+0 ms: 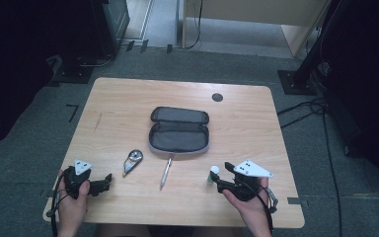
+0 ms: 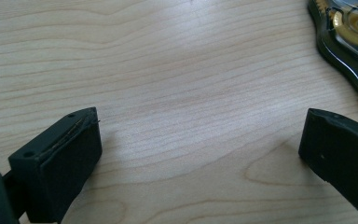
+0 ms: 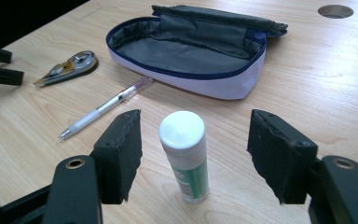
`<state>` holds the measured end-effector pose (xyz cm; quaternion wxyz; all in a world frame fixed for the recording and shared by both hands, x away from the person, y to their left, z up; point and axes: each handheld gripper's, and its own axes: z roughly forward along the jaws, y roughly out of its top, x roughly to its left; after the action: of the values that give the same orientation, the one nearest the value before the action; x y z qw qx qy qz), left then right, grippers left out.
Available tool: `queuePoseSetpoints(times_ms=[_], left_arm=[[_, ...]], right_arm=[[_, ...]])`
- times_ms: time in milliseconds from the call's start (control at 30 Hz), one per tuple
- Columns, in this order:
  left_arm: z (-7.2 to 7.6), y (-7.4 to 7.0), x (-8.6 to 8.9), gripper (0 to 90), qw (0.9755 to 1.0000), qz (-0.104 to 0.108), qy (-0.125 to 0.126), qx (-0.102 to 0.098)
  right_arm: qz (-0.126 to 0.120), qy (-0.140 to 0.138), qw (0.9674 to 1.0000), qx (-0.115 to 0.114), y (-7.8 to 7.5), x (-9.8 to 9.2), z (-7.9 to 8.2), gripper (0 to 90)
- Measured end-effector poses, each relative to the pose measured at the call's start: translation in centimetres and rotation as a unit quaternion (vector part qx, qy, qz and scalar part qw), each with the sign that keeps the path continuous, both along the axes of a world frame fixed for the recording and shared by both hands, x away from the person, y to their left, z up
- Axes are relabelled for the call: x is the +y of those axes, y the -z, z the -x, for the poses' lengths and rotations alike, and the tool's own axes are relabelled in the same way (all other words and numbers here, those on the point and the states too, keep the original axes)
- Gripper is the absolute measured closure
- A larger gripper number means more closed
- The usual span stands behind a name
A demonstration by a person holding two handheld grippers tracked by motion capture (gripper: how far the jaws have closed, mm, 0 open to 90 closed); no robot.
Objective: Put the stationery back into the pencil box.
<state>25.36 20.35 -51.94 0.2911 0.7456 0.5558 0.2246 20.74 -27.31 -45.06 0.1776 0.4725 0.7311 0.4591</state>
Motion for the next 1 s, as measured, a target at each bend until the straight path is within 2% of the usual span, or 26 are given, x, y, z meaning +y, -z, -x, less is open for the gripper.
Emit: queuePoseSetpoints(times_ms=[100, 267, 433, 633, 700, 833, 1000], left_arm=[[0.0, 0.0, 0.0, 0.0, 1.0000, 0.000, 0.000, 0.000], [0.0, 0.0, 0.0, 0.0, 1.0000, 0.000, 0.000, 0.000], [0.0, 0.0, 0.0, 0.0, 1.0000, 0.000, 0.000, 0.000], [0.0, 0.0, 0.0, 0.0, 1.0000, 0.000, 0.000, 0.000], [0.0, 0.0, 0.0, 0.0, 1.0000, 0.000, 0.000, 0.000], [0.0, 0.0, 0.0, 0.0, 1.0000, 0.000, 0.000, 0.000], [0.0, 0.0, 0.0, 0.0, 1.0000, 0.000, 0.000, 0.000]], right_arm=[[0.004, 0.001, 1.0000, 0.006, 0.5, 0.5, -0.1, 37.2], [0.025, -0.001, 0.9997, -0.001, 0.7, 1.4, -0.1, 41.1], [0.040, 0.000, 0.9992, 0.003, 1.2, 2.0, -0.1, 45.0], [0.061, 0.021, 0.9979, -0.009, 1.7, 2.4, -0.2, 57.1], [0.069, 0.023, 0.9973, -0.007, 1.9, 2.5, -0.1, 64.8], [0.067, 0.029, 0.9973, -0.003, 1.7, 2.4, -0.1, 65.6], [0.043, 0.036, 0.9984, -0.009, 0.8, 2.1, -0.3, 65.6]])
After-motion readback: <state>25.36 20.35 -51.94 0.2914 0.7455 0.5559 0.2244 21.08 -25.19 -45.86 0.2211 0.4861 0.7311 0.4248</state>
